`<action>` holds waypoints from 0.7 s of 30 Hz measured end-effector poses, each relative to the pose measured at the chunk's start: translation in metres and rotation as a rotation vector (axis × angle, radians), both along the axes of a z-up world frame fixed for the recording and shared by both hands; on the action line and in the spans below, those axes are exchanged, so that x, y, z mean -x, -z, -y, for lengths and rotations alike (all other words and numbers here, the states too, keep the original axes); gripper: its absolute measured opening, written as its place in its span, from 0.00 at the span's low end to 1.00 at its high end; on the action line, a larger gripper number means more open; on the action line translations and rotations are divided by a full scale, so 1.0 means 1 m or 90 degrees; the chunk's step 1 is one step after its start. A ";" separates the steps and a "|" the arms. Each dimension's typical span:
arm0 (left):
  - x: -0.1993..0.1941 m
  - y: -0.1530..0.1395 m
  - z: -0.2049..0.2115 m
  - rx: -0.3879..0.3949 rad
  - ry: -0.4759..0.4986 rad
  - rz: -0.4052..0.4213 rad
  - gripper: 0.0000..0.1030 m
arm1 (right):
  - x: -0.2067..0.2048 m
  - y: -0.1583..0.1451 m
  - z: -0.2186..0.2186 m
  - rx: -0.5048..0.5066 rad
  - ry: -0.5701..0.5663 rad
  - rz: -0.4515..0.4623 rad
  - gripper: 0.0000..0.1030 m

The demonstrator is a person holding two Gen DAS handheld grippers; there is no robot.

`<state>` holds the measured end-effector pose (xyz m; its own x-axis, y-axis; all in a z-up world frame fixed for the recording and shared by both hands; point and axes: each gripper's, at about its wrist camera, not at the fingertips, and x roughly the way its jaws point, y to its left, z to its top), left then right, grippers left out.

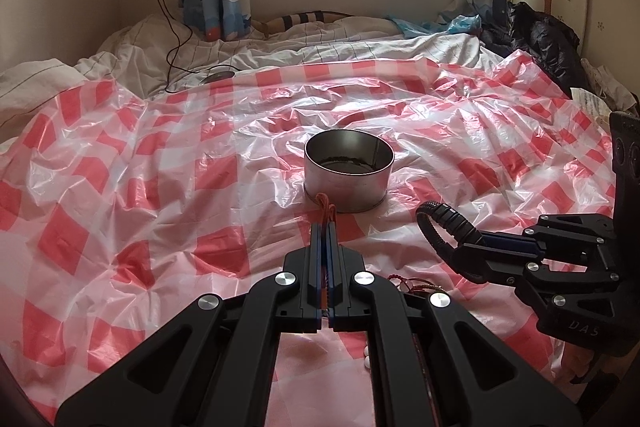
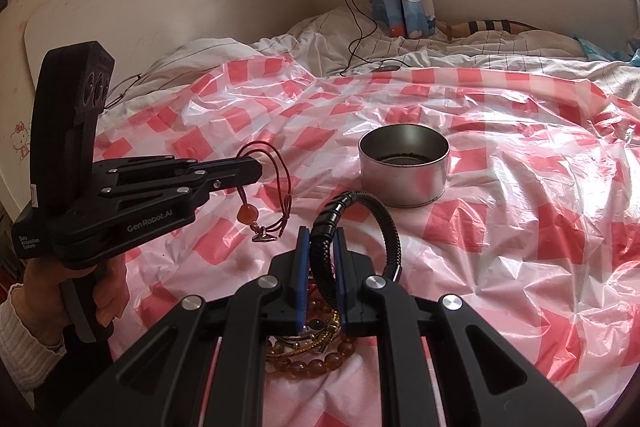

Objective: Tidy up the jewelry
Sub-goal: 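Lower the red cord into the silver tin with the left gripper while the right holds the bracelet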

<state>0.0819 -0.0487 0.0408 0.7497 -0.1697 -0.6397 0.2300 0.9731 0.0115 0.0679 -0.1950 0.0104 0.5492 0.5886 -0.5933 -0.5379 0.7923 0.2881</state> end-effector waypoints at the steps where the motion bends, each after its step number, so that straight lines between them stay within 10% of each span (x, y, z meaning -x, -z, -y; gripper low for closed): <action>1: 0.000 0.000 0.000 -0.003 0.000 0.001 0.01 | 0.000 0.000 0.000 0.000 0.000 0.000 0.12; 21: 0.003 -0.002 0.005 -0.019 -0.001 0.010 0.01 | 0.001 -0.003 0.000 0.002 0.000 0.009 0.13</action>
<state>0.0789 -0.0540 0.0427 0.7603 -0.1496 -0.6321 0.2280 0.9727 0.0441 0.0665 -0.1950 0.0134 0.5570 0.5868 -0.5877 -0.5423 0.7929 0.2778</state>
